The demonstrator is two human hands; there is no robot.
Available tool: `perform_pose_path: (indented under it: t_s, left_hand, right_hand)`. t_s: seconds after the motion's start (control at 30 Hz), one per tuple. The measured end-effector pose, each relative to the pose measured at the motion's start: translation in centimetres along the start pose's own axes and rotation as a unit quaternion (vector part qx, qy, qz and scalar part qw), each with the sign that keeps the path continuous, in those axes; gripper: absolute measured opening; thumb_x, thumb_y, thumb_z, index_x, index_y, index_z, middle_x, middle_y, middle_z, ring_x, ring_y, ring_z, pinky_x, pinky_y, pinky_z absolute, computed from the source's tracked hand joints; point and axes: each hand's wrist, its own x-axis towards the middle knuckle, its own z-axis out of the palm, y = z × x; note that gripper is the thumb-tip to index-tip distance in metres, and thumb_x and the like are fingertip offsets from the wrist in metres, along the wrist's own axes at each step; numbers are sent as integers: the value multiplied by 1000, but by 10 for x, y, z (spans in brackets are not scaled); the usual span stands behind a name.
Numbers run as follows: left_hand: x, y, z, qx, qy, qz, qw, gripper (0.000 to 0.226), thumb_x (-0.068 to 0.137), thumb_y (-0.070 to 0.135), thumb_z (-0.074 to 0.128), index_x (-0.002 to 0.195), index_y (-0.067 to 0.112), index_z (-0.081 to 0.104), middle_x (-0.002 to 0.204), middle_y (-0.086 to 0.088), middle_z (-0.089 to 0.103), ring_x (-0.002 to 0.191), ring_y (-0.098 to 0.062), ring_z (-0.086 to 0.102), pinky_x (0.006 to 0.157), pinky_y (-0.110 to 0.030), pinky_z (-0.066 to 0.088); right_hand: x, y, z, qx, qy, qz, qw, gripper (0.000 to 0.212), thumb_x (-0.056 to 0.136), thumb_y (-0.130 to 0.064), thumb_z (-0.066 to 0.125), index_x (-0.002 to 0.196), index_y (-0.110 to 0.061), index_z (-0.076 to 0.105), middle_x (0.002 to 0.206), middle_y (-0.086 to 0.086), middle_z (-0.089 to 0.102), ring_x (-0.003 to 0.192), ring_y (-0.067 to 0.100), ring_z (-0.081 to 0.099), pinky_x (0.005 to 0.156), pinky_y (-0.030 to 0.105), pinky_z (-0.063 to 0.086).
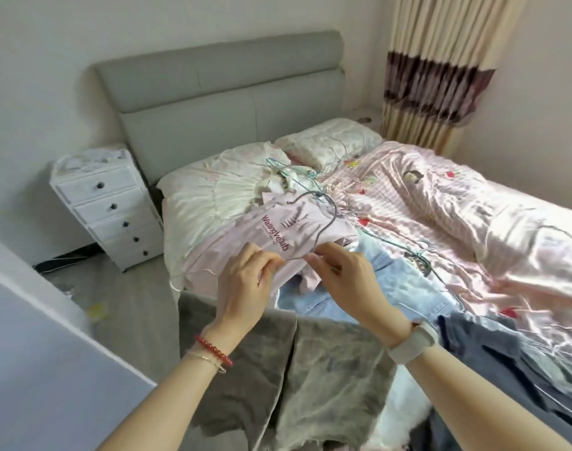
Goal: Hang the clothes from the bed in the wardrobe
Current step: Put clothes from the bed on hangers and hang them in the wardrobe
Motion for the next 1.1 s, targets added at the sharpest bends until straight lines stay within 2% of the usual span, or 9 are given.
perform_pose_path:
  t_s: [0.1, 0.2, 0.33, 0.43, 0.57, 0.7, 0.8, 0.97, 1.1]
  left_hand:
    - [41, 29, 70, -12, -35, 32, 999, 19, 83, 20, 57, 74, 7, 68, 70, -6, 60, 67, -15, 48, 60, -27, 36]
    - [87, 60, 134, -17, -75, 56, 995, 26, 82, 29, 53, 75, 9, 69, 70, -5, 61, 69, -16, 52, 67, -26, 31]
    - [142, 92, 220, -8, -99, 60, 993, 15, 78, 26, 67, 82, 13, 71, 76, -4, 64, 74, -24, 61, 77, -36, 39]
    - [158, 101, 277, -2, -139, 46, 989, 19, 83, 17, 65, 101, 12, 69, 100, -8, 65, 95, -29, 60, 91, -45, 40]
    - [147, 89, 332, 16, -229, 8, 973, 40, 88, 23, 56, 127, 13, 53, 134, -11, 47, 123, -29, 43, 105, -48, 29]
    - [111, 65, 372, 72, -365, -54, 927, 51, 93, 33, 43, 142, 25, 30, 154, -3, 17, 141, -21, 12, 114, -46, 8]
    - [76, 42, 398, 99, -469, -104, 872, 56, 95, 38, 37, 146, 31, 14, 156, 3, -1, 142, -18, -5, 114, -46, -1]
    - [24, 8, 433, 136, -596, -151, 777, 60, 96, 41, 34, 147, 31, 5, 156, 1, -7, 142, -25, -10, 113, -52, 0]
    - [-17, -15, 438, 145, -619, -193, 747, 59, 96, 39, 36, 147, 29, 8, 157, 1, -3, 143, -22, -4, 113, -49, 3]
  right_hand:
    - [23, 56, -42, 25, 41, 64, 997, 34, 89, -20, 57, 59, -6, 49, 43, -11, 28, 47, 10, 34, 45, 19, 22]
    - [40, 112, -79, 89, 103, 161, 977, 33, 90, -11, 55, 62, 5, 57, 40, -10, 46, 44, 2, 40, 44, 14, 25]
    - [75, 181, -118, 119, 179, 236, 948, 32, 91, -14, 55, 59, -13, 55, 51, -15, 52, 52, -3, 49, 50, 11, 31]
    - [91, 238, -138, 112, 198, 280, 932, 34, 92, -15, 53, 57, -15, 52, 60, -4, 57, 62, 8, 53, 54, 24, 35]
    - [118, 310, -159, 88, 221, 310, 920, 29, 91, -17, 54, 70, -1, 66, 59, 0, 59, 57, 9, 48, 58, 26, 33]
    - [154, 377, -167, 70, 232, 350, 905, 28, 88, -23, 55, 62, -14, 62, 58, -4, 58, 57, 7, 49, 61, 23, 33]
    - [160, 435, -152, 44, 187, 390, 901, 33, 90, -26, 52, 58, -17, 59, 56, -3, 55, 64, 17, 53, 64, 28, 37]
    - [121, 522, -106, -72, -48, 506, 858, 40, 97, -28, 37, 107, 6, 56, 114, 30, 57, 108, 40, 52, 90, 41, 38]
    - [51, 520, -67, -162, -145, 488, 845, 43, 92, -24, 47, 129, -2, 42, 136, 22, 40, 125, 38, 36, 102, 46, 31]
